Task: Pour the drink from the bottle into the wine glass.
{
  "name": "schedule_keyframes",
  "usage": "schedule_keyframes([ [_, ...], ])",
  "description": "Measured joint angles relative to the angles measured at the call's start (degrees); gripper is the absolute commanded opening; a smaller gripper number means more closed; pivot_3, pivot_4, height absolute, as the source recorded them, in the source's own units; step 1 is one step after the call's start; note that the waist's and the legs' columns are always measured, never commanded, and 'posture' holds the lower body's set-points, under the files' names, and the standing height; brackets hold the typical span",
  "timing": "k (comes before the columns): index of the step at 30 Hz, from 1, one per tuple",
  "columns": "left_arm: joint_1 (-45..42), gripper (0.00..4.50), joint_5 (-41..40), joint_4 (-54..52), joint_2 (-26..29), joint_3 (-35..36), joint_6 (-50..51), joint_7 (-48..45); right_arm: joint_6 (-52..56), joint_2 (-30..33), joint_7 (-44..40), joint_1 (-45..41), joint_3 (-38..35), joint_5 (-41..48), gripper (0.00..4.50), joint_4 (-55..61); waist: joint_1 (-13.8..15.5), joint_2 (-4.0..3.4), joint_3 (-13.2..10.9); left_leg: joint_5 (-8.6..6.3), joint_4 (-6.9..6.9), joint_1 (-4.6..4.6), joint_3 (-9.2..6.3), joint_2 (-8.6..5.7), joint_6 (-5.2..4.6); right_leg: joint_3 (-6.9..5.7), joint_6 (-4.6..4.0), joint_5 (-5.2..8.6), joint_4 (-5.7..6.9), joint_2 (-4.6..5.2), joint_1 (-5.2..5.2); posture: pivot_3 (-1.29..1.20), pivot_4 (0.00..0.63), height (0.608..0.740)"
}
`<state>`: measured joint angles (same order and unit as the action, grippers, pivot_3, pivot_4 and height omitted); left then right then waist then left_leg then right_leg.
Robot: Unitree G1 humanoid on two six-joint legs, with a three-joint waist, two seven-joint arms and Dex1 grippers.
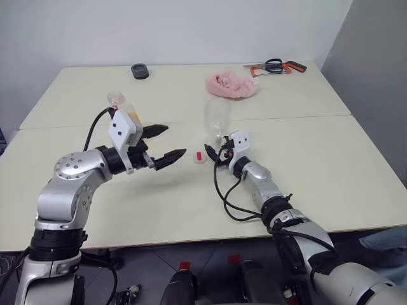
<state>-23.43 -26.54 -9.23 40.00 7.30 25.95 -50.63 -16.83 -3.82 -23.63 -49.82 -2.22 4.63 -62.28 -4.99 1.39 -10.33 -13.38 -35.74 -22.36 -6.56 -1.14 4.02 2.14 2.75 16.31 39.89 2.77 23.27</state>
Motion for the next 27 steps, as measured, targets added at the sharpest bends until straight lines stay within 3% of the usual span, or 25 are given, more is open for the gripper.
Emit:
schedule_keyframes([
  [15,-0.97,4.5,-0.09,0.05,-0.67,-0.41,-0.04,0.08,2.34,2.04,-1.44,5.09,1.02,-0.09,4.49,6.77,0.07,0.0,0.0,0.0,-0.01,0.0,0.0,-0.01,0.0,0.0,0.0,0.0,0.0,0.0,-0.01,0.0,0.15,0.74],
  [27,0.55,4.5,1.88,1.63,-2.86,-0.76,-2.41,2.32,7.03,5.47,-4.76,13.53,4.62,-1.12,4.49,20.95,0.22,0.01,0.01,0.0,-0.03,0.0,0.0,-0.03,0.0,0.01,0.01,0.0,-0.01,0.04,-0.03,0.0,0.15,0.74],
])
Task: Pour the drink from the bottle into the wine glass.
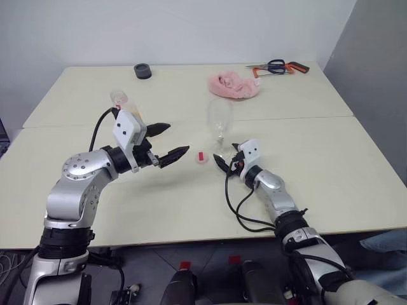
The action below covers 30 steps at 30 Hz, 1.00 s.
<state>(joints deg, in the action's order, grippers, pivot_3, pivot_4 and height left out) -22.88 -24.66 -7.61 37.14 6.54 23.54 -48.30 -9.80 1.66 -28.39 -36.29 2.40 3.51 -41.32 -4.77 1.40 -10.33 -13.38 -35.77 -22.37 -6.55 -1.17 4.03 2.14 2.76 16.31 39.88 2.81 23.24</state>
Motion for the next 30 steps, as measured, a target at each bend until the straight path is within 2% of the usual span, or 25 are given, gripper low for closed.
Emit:
schedule_keyframes([
  [9,1.28,4.5,3.61,3.31,-1.09,-0.72,-1.26,3.43,8.88,3.11,-3.15,7.73,1.6,1.13,4.49,14.43,0.21,0.0,0.0,0.0,-0.01,0.0,-0.02,-0.01,-0.01,-0.02,0.01,0.0,-0.01,0.02,-0.02,0.0,0.15,0.74],
  [15,9.05,4.5,8.82,5.19,-10.62,2.91,-4.23,19.43,19.23,8.65,-7.27,16.36,4.49,2.69,4.49,30.8,0.65,0.01,0.0,-0.03,-0.06,-0.04,-0.04,-0.02,-0.04,-0.04,0.03,0.0,-0.05,0.09,-0.01,0.0,0.15,0.74],
  [19,12.13,4.5,12.94,5.99,-15.28,5.29,-6.52,30.47,24.12,11.64,-8.66,19.14,5.39,3.66,4.49,38.23,1.14,0.03,0.0,-0.03,-0.11,-0.05,-0.05,-0.02,-0.05,-0.06,0.06,-0.02,-0.04,0.08,-0.02,0.0,0.15,0.74],
  [24,9.7,4.5,14.58,10.09,-15.4,9.46,-7.01,37.13,28.36,11.94,-9.55,19.5,8.28,4.58,4.49,45.36,1.6,0.08,0.03,-0.03,-0.13,-0.06,-0.05,-0.04,-0.05,-0.09,0.07,-0.02,-0.07,0.07,-0.04,0.0,0.15,0.74],
  [30,2.13,4.5,12.9,18.05,-11.68,11.82,-6.57,35.96,31.13,10.22,-8.69,18.12,10.63,4.67,4.49,46.76,1.8,0.1,0.03,-0.03,-0.17,-0.13,-0.13,-0.07,-0.04,-0.18,0.09,-0.03,-0.13,0.08,-0.04,0.0,0.15,0.74],
])
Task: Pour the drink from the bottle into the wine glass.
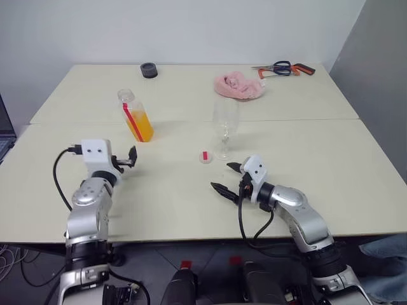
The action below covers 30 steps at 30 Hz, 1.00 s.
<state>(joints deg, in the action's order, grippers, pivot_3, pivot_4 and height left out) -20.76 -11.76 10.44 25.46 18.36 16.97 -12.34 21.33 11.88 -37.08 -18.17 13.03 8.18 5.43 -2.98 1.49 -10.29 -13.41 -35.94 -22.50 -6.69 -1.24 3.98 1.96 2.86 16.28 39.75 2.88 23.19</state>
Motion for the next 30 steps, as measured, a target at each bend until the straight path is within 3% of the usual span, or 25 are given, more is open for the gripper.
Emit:
schedule_keyframes([
  [6,-7.77,4.5,-0.41,10.12,4.28,-1.32,-0.57,-6.39,0.46,-0.76,0.99,-1.43,0.62,-0.27,4.49,0.1,-0.04,0.0,0.0,0.0,0.0,-0.03,-0.07,-0.01,0.01,-0.07,0.0,0.0,-0.05,0.0,0.0,0.0,0.15,0.74],
  [14,-16.79,4.5,1.03,22.78,5.47,-4.57,-5.67,-11.97,2.46,-1.67,0.95,-3.47,0.64,1.72,4.49,3.26,-0.12,0.0,0.0,0.01,0.0,-0.13,-0.26,-0.02,0.01,-0.24,-0.01,0.0,-0.1,0.0,0.01,0.0,0.15,0.74],
  [30,-29.14,4.5,3.68,41.39,5.48,-5.66,-14.57,-13.42,3.03,-1.87,2.24,-3.8,0.67,2.1,4.49,3.46,-0.21,0.0,0.0,0.02,-0.09,-0.43,-0.75,-0.07,0.04,-0.83,-0.01,-0.01,-0.19,0.07,0.01,0.0,0.15,0.74],
])
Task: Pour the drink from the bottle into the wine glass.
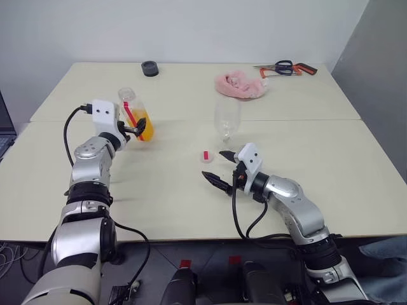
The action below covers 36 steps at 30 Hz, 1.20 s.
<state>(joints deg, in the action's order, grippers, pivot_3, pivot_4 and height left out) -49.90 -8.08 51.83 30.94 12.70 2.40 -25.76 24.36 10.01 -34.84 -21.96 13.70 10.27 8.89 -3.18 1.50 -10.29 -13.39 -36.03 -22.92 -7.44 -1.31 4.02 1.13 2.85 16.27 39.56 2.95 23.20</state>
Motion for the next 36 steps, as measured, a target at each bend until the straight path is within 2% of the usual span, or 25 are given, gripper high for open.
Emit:
schedule_keyframes([
  [1,-0.77,4.5,0.19,1.07,0.0,-0.02,-0.58,-0.26,0.0,-0.01,0.02,-0.04,0.0,0.0,4.49,0.0,-0.01,0.0,0.0,0.0,0.0,0.0,-0.01,0.0,0.0,-0.02,0.0,0.0,0.0,0.0,0.0,0.0,0.15,0.74],
  [4,-3.15,3.91,0.47,3.84,0.01,-0.03,-1.92,-1.03,0.0,-0.02,0.06,-0.06,0.0,0.01,4.5,0.0,-0.05,0.0,0.0,0.0,0.0,-0.01,-0.05,0.0,0.0,-0.06,0.0,0.0,0.0,0.0,-0.01,0.0,0.15,0.74],
  [10,-6.2,2.02,0.5,8.92,0.2,0.11,-4.03,-1.08,0.0,-0.25,0.23,-0.17,-0.01,0.01,4.5,0.0,-0.13,0.0,0.0,0.01,0.0,-0.01,-0.08,0.0,0.01,-0.1,0.0,0.0,0.01,0.0,-0.01,0.0,0.15,0.74],
  [12,-6.68,1.68,0.52,9.61,0.2,0.12,-4.23,-1.12,0.0,-0.45,0.3,-0.21,-0.01,0.01,4.5,0.0,-0.16,0.0,0.0,0.01,0.0,-0.01,-0.08,0.0,0.01,-0.09,0.0,0.0,0.02,0.0,-0.01,0.0,0.15,0.74],
  [21,-6.61,1.64,0.5,9.36,-0.05,-0.15,-5.1,-2.89,0.19,0.67,0.14,0.02,-0.52,0.82,4.5,2.52,-0.13,0.0,0.0,0.01,-0.01,-0.05,-0.13,-0.01,0.02,-0.14,0.0,0.0,0.0,0.0,-0.01,0.0,0.15,0.74],
  [30,-5.5,1.64,4.98,-6.7,-2.73,-10.62,-6.84,-11.88,8.38,7.86,0.06,4.6,-7.17,9.01,4.5,17.36,0.35,0.01,-0.01,0.01,-0.03,-0.15,-0.19,-0.08,0.01,-0.19,0.0,0.0,-0.07,0.07,-0.02,0.0,0.15,0.74],
  [36,-7.59,1.64,9.26,-7.14,-3.75,-16.28,-12.44,-14.48,11.11,9.13,3.39,5.05,-13.22,11.44,4.5,18.95,-0.09,0.01,-0.01,0.01,-0.02,-0.12,-0.15,-0.06,0.0,-0.17,0.0,0.0,-0.03,0.04,-0.02,0.0,0.15,0.74],
])
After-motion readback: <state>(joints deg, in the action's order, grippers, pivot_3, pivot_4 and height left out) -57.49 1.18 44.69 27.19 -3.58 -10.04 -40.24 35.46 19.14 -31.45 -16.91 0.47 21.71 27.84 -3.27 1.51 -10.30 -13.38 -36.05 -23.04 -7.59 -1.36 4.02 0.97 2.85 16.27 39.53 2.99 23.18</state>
